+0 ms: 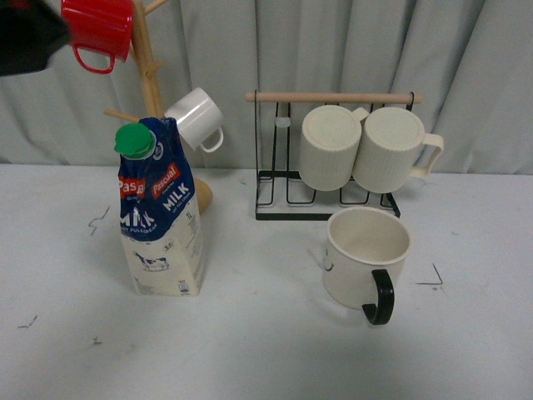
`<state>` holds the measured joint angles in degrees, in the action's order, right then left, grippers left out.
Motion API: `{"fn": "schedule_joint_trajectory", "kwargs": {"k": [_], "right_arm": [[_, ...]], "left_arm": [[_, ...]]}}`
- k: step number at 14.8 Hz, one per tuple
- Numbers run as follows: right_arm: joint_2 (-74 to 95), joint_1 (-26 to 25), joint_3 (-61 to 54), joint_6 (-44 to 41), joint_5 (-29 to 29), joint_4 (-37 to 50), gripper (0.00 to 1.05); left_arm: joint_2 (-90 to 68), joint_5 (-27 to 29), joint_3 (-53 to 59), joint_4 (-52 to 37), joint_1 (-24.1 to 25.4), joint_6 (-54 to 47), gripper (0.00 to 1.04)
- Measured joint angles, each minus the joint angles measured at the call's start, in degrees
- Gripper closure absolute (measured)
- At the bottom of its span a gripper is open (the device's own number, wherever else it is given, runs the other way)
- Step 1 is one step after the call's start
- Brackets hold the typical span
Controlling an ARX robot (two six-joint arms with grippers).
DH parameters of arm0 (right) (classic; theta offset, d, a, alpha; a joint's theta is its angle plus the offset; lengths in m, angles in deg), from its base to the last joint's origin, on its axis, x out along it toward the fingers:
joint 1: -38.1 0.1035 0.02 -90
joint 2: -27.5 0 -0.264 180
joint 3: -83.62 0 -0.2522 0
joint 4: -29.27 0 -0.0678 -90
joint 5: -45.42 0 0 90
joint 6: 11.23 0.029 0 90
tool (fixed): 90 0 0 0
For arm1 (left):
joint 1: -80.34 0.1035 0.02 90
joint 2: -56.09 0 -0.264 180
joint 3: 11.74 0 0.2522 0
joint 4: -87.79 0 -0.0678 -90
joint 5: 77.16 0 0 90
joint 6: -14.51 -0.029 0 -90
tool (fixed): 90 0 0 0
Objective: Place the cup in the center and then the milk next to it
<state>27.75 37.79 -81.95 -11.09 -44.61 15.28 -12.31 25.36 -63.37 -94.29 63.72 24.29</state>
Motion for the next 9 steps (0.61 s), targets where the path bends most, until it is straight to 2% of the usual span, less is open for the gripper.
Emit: {"fn": "schedule_joint_trajectory", "kwargs": {"k": [1,2,9], "right_arm": [[0.0,0.0,0.0,0.0,0.0,0.0,0.06],[0.0,0.0,0.0,0.0,0.0,0.0,0.06],[0.0,0.0,0.0,0.0,0.0,0.0,0.06]], "left_arm": [[-15.9,-0.6,-10.9,0.8,-1.8,-1.2,0.07],[-18.8,-0.7,-12.7,1.3,-2.1,-1.3,0.07],[-26.0,0.9,-16.7,8.8,0.6,-0.9,0.07]]}}
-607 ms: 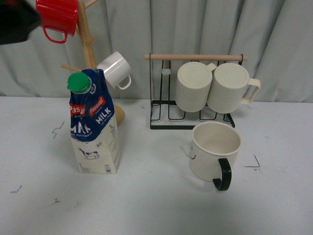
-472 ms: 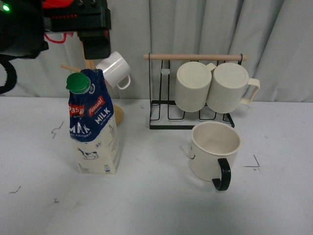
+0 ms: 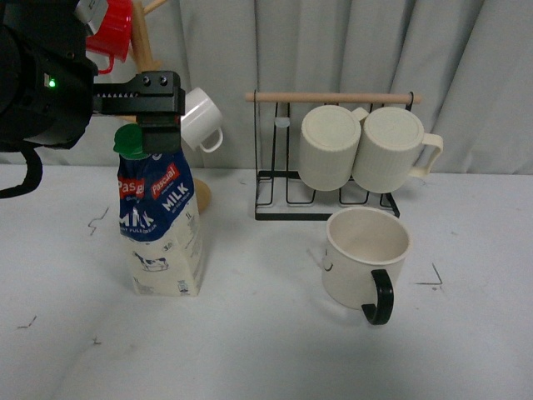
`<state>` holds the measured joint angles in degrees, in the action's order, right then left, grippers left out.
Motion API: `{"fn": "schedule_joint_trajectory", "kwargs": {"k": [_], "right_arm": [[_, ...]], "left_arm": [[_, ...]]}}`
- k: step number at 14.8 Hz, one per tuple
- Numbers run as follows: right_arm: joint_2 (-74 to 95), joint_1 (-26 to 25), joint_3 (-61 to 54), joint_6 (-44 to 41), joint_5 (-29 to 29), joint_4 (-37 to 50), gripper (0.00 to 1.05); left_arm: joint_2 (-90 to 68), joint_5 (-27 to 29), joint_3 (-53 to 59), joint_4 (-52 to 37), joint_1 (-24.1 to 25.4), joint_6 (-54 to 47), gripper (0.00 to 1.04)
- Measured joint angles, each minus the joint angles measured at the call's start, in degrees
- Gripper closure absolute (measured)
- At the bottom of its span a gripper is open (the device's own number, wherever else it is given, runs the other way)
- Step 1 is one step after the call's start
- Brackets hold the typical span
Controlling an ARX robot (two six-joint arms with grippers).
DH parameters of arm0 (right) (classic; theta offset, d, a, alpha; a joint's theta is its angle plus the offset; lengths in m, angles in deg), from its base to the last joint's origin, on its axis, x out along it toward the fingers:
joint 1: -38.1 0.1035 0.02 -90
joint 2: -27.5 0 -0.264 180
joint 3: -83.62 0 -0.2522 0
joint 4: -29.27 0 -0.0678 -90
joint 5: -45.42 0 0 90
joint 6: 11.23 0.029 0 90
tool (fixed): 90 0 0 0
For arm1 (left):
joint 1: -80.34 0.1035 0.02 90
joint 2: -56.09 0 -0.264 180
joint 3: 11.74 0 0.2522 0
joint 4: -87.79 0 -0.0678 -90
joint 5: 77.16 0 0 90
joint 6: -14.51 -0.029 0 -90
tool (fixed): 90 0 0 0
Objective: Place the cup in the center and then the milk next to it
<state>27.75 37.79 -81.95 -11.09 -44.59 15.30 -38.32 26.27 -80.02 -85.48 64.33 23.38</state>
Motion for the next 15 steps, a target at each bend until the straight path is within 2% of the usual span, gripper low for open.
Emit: {"fn": "schedule_joint_trajectory", "kwargs": {"k": [9,10,15], "right_arm": [[0.0,0.0,0.0,0.0,0.0,0.0,0.06],[0.0,0.0,0.0,0.0,0.0,0.0,0.06],[0.0,0.0,0.0,0.0,0.0,0.0,0.06]], "left_arm": [[-4.0,-0.7,5.0,-4.3,-2.5,4.7,0.07],[-4.8,-0.4,5.0,-4.2,-3.0,4.8,0.11],[-5.2,1.2,5.0,-4.6,-4.3,4.9,0.63]]}}
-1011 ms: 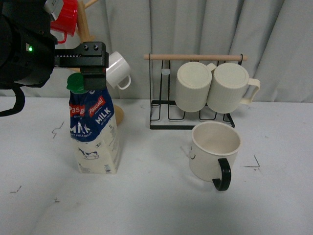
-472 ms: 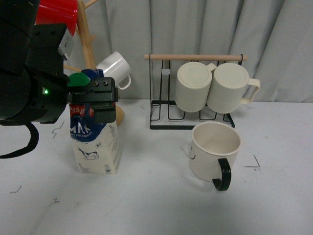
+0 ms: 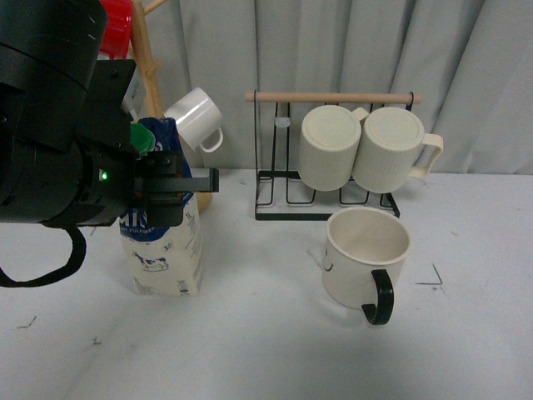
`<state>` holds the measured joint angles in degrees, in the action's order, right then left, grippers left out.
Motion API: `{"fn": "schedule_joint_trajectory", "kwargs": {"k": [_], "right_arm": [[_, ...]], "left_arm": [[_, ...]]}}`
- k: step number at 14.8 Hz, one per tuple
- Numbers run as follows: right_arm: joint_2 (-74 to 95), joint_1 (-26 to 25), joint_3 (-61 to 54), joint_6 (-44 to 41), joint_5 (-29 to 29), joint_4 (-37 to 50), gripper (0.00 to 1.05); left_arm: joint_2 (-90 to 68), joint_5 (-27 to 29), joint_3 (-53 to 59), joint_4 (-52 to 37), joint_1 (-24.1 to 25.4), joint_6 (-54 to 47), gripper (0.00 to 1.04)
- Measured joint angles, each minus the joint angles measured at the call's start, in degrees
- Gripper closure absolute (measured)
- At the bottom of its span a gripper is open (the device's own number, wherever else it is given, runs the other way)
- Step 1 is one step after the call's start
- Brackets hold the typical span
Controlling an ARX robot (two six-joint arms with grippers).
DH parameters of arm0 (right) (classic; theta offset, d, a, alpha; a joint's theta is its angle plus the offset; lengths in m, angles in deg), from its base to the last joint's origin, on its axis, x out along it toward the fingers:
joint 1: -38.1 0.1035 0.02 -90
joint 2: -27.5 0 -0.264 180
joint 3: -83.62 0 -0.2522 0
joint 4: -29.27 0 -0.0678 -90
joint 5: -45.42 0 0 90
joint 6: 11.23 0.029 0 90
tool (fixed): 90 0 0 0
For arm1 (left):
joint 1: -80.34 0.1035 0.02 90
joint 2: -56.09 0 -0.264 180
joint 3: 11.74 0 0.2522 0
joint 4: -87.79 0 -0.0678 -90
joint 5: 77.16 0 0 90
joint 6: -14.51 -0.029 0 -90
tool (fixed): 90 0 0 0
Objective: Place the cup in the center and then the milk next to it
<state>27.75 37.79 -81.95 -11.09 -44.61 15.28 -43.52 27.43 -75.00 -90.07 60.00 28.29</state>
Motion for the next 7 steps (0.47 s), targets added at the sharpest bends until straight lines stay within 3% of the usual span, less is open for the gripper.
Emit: {"fn": "schedule_joint_trajectory", "kwargs": {"k": [4,6,7], "right_arm": [[0.0,0.0,0.0,0.0,0.0,0.0,0.06],[0.0,0.0,0.0,0.0,0.0,0.0,0.06],[0.0,0.0,0.0,0.0,0.0,0.0,0.06]], "left_arm": [[0.2,1.2,-0.8,1.0,-1.0,-0.4,1.02],[2.3,1.3,-1.7,2.2,-5.4,-1.0,1.02],[2.5,2.7,-5.5,1.4,-9.9,-2.1,1.02]]}}
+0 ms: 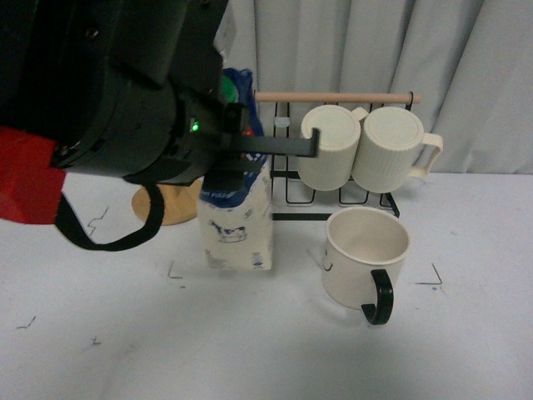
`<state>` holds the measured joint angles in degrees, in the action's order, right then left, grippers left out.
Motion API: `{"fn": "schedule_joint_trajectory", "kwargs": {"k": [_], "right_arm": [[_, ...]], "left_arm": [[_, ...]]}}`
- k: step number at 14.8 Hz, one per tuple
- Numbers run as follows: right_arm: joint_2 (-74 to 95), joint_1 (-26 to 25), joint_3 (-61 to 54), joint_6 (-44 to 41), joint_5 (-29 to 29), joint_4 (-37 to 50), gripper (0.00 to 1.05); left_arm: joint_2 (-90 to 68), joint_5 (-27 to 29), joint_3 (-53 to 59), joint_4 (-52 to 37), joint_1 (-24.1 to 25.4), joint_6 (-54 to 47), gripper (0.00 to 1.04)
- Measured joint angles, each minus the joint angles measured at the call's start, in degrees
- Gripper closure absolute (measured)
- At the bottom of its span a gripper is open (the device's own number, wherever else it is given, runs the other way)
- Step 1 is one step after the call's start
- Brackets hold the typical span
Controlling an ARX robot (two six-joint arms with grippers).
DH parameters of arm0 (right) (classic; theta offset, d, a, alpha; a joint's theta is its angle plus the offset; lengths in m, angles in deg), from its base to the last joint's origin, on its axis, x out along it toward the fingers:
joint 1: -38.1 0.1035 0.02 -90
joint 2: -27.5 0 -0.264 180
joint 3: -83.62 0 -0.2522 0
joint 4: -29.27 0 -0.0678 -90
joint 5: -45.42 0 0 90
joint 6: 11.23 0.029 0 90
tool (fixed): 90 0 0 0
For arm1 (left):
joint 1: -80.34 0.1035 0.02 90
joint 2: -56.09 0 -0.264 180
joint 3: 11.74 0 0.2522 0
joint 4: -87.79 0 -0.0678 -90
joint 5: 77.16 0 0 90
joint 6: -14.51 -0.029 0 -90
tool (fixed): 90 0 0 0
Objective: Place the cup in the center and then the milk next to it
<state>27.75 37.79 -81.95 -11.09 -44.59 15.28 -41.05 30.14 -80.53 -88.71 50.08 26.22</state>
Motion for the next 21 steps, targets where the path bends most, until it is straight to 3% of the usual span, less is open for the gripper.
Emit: {"fn": "schedule_joint_trajectory", "kwargs": {"k": [6,21], "right_arm": [[0.0,0.0,0.0,0.0,0.0,0.0,0.06],[0.0,0.0,0.0,0.0,0.0,0.0,0.06]], "left_arm": [[-7.4,2.7,-3.4,-0.6,-4.7,-0.1,1.02],[-10.3,5.6,-3.4,-2.6,-6.7,3.0,1.02]]}}
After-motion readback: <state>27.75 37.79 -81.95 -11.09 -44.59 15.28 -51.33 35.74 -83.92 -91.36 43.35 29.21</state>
